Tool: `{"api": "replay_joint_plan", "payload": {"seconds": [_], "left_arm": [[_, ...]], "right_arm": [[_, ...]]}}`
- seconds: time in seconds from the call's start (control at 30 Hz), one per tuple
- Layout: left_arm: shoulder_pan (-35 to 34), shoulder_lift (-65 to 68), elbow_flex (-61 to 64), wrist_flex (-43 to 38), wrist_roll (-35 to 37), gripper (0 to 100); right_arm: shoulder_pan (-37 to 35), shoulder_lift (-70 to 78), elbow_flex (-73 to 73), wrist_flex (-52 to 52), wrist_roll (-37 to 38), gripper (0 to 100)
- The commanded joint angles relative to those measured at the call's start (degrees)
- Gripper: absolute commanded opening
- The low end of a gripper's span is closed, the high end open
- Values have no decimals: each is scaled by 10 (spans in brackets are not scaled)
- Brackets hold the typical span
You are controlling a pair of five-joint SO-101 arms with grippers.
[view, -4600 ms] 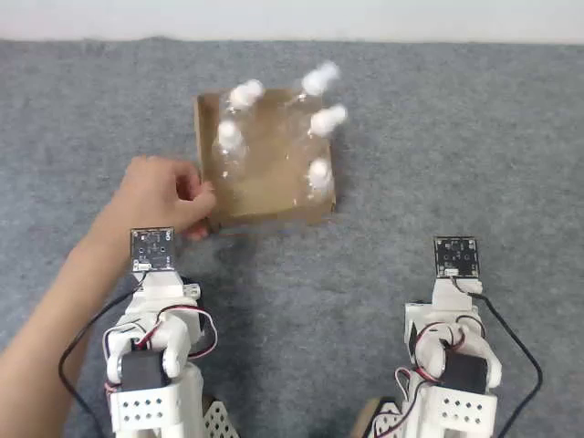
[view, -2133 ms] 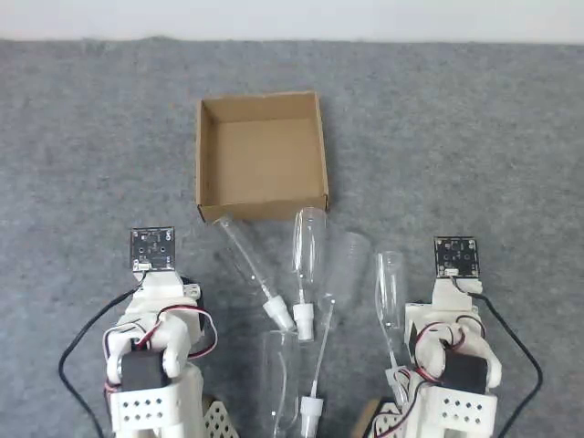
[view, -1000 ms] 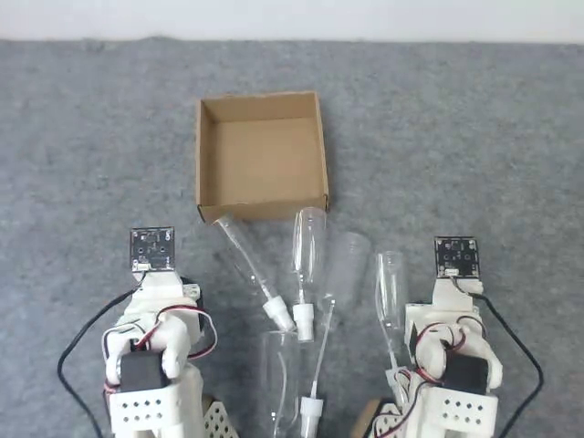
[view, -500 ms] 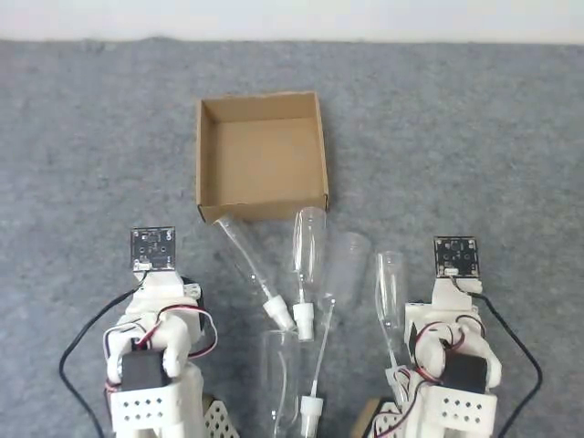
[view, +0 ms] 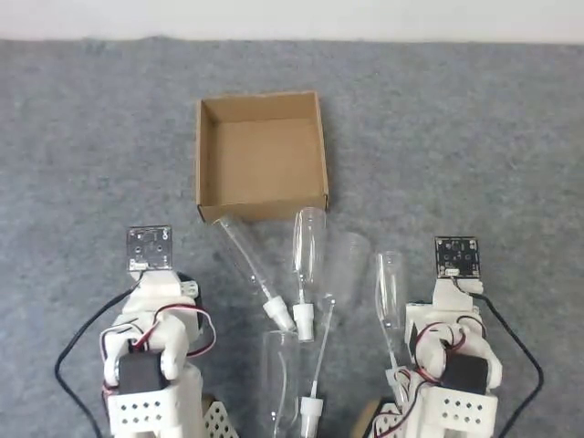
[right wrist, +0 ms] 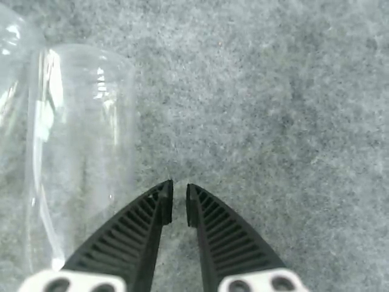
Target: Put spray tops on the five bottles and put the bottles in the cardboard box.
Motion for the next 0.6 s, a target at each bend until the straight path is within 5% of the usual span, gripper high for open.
{"api": "replay_joint_plan", "payload": {"seconds": [0.0, 0.3, 0.57], "left_arm": [[-2, -10, -44, -14, -6, 14], [1, -10, -43, -126, -4, 14], [-3, -10, -51, -103, -6, 13]], "right_arm": [[6, -12, -50, 0, -3, 8], [6, -12, -127, 0, -3, 9], [3, -12, -187, -49, 15, 9]]}}
